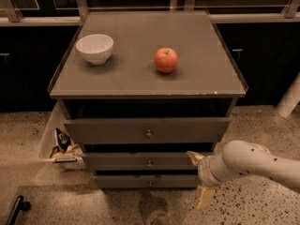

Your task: Open middle drawer

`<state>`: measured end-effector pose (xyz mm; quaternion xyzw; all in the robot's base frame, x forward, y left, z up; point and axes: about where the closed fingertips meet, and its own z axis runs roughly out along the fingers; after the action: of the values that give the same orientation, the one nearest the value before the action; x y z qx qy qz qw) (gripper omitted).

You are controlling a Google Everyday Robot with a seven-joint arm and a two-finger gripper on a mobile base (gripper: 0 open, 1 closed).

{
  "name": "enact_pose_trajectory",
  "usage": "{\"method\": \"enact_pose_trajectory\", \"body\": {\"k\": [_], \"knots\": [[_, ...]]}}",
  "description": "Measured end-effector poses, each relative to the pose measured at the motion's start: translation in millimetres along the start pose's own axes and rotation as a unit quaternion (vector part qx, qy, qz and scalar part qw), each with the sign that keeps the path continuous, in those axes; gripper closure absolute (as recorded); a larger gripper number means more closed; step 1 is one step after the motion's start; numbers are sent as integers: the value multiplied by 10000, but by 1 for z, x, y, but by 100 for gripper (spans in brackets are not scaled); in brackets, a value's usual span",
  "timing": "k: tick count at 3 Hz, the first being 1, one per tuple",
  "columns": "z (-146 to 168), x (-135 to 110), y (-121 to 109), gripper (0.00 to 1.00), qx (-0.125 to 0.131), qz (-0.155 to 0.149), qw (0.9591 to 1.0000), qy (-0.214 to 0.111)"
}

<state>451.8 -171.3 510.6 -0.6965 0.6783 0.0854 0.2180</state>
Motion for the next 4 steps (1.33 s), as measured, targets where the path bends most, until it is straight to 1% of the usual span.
{"method": "enact_pose_trajectory", "body": {"k": [1, 2, 3, 4], "knots": [[5, 3, -1, 0, -13, 35, 10000, 27], [17, 15, -8, 0, 204, 2, 9997, -118], [28, 33, -25, 0, 574, -220, 9981, 4], [32, 53, -49, 0, 948, -427, 9945, 158]]}}
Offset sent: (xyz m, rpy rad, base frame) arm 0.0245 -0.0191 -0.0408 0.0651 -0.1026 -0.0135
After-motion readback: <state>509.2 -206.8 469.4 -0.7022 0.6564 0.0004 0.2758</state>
